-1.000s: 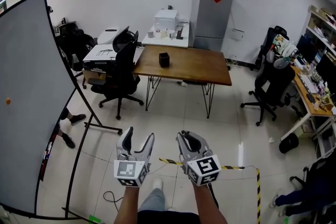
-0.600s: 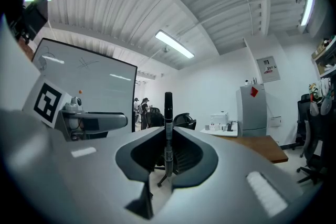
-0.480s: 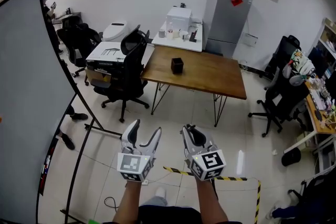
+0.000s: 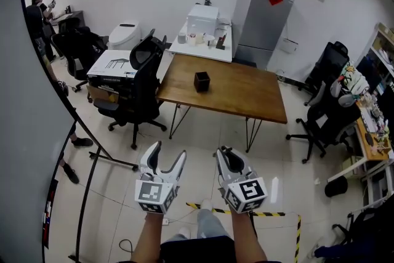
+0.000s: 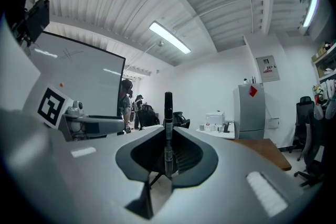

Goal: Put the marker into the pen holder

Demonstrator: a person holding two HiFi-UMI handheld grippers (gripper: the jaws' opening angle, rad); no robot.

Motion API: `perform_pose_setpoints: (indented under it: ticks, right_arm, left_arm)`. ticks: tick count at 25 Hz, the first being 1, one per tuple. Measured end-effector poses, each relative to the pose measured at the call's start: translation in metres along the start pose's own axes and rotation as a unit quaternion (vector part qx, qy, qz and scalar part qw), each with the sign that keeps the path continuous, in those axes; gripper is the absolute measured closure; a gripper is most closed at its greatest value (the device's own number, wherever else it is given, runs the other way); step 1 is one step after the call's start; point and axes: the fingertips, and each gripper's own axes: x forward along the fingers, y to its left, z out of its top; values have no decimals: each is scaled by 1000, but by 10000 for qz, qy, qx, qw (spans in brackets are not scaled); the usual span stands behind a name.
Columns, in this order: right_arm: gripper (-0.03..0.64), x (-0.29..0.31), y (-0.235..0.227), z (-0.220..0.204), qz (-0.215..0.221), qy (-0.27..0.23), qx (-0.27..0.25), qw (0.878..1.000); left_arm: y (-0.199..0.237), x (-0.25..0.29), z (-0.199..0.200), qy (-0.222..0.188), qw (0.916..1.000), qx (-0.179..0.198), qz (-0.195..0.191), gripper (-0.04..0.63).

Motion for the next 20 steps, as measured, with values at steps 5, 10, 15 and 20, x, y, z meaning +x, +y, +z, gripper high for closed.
perform_pose_setpoints:
  ticks: [5,10,15,20]
  right_arm:
    - [570,40,-29,-4,84,-2,5,10000]
    - [569,93,-77,3,209,-65,48,9997]
    - [569,141,-127,20,366,-185,0,9992]
    - [569,189,-199,10,105,-21,-216,9997]
  left_arm:
    - [8,50,1,-66,10000,-16,-2,274]
    - [27,115,2,-8,9998,195,67,274]
    - [33,187,19,-116,9993,315,171,274]
    - [51,260,17,-86,9968,549,570,273]
